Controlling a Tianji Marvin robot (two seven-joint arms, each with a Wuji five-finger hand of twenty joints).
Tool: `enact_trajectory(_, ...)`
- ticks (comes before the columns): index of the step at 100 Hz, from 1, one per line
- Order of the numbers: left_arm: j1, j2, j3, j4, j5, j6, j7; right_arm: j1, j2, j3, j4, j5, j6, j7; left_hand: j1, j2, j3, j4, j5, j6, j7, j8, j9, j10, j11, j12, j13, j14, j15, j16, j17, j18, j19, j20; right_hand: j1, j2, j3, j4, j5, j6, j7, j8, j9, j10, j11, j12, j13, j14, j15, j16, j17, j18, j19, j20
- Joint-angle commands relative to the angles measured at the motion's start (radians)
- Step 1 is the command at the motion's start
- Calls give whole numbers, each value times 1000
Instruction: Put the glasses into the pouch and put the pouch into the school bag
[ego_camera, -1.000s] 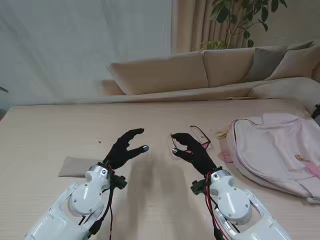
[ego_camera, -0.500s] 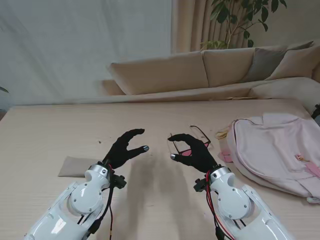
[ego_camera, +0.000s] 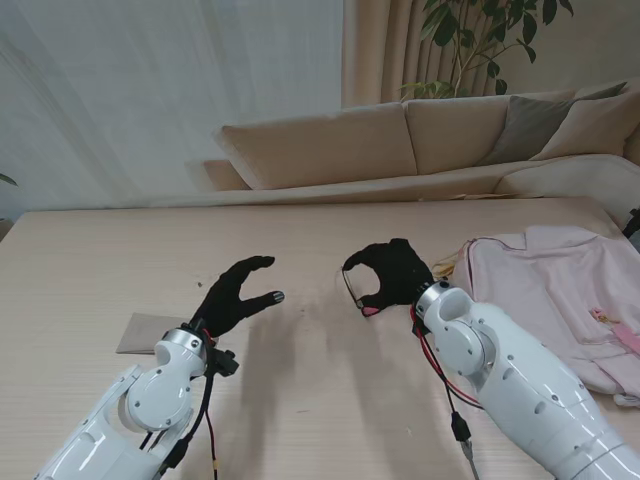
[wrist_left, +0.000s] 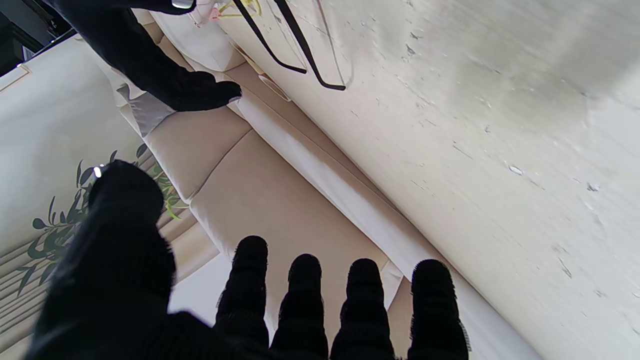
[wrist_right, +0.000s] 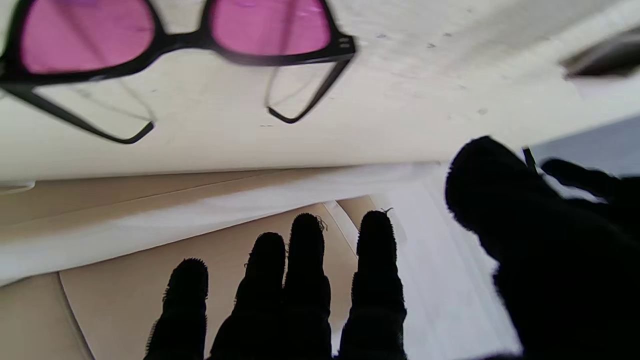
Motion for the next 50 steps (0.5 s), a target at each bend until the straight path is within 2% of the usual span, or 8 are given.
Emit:
enact_trajectory(1, 10, 1, -9, -10, -6, 3, -14, 31, 9, -8, 12, -16, 22, 41, -4, 13, -29, 31, 0, -30, -13, -13, 8, -9, 6, -11, -5, -9, -29, -7, -17, 5, -44, -6, -32, -30, 31, 3, -54, 0, 9, 11, -41, -42, 9, 9, -68, -62, -26, -14, -8, -17, -30, 12)
enact_trajectory(12, 18, 1, -20, -15, -9, 4, -16, 82, 17, -58, 50, -57, 49, 67, -3, 12, -29, 31, -1, -29, -14, -13, 8, -7, 6, -11, -7, -9, -31, -7, -18, 5, -47, -6, -34, -64, 56, -1, -62, -1, 14, 22, -44, -48, 24, 13, -68, -62, -28, -16, -9, -15, -33, 10)
enact_trajectory(22, 27, 1, -28, -22, -10, 7, -13, 121, 24, -111, 90, -108, 69, 65, -2, 9, -29, 32, 1, -29, -14, -13, 10, -6, 6, -11, -7, -8, -32, -7, -18, 6, -49, -5, -47, -90, 76, -7, -55, -4, 30, 43, -33, -35, 58, 25, -44, -47, -7, -7, -4, -7, -24, 14)
enact_trajectory(29, 32, 0, -33, -27, -11, 7, -9, 147, 23, -157, 132, -119, 92, 39, -4, 10, -30, 32, 1, -30, -14, -13, 9, -8, 6, -11, -7, -9, -32, -7, -19, 6, -51, -5, -69, -143, 106, -22, -69, -20, 53, 85, -37, -20, 112, 44, -29, -19, 28, 11, -2, 3, 7, 10)
enact_trajectory(50, 44, 0, -41, -39, -7, 6, -3, 209, 15, -267, 241, -124, 134, -38, -8, -1, -33, 35, 2, -27, -17, -15, 10, -5, 3, -12, -10, -9, -35, -8, -22, 7, -57, -5, -90, -247, 183, -50, -26, 5, 139, 176, -3, -23, 222, 84, 9, -7, 98, 48, 0, 25, 49, -36)
